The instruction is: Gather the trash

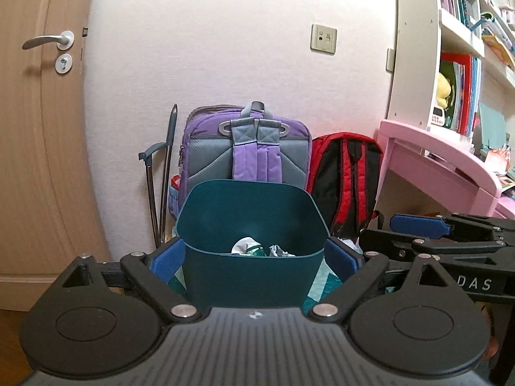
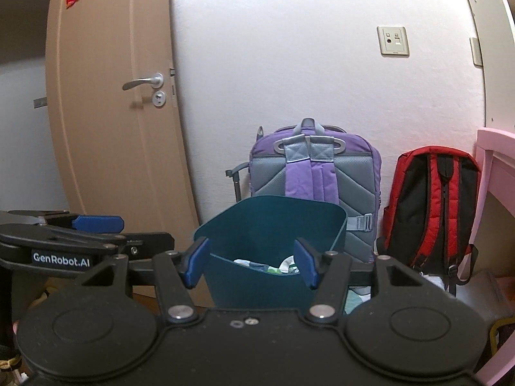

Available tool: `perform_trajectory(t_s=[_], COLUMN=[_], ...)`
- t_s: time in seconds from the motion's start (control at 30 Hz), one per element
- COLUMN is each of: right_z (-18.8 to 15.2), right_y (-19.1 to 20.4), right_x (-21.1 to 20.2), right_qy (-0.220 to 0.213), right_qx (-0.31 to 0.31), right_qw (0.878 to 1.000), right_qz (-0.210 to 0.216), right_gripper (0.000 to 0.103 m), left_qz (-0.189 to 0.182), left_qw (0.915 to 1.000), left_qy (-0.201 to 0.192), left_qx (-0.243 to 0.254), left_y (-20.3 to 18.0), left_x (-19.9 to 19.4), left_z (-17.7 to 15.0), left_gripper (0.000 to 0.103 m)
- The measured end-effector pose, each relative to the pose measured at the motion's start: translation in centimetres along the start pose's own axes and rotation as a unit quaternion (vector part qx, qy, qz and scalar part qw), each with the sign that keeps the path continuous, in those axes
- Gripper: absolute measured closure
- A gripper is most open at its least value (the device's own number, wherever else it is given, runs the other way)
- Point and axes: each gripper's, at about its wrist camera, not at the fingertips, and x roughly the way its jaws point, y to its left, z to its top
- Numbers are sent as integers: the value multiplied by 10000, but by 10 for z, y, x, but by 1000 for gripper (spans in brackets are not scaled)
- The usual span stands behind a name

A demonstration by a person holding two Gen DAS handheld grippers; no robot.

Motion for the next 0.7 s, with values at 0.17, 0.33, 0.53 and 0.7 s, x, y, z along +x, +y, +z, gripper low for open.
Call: perform_trajectory(t_s=[0.17,0.33,0.53,0.7], right_z=[-1,-2,-4,-6], right_y=[7,12,16,17], right_x=[-12,-19,-24,-27], right_qy=[-34,-54,-56,-78], right_qx=[-38,-82,-100,-85], right_qw=[10000,9999,9999,9999], right_qz=[67,91,106,114], right_gripper=[46,46,46,46], left_qz=[31,100,179,243], left_qw=[10000,9999,9997,9994], left_qy=[-67,-116,-154,-229], left_qx=[-40,-32,33,73], left_y=[-2,-5,-8,-12], left_x=[-13,-21,-31,-39], left_z=[-2,-5,-8,-10], left_gripper=[9,9,9,9])
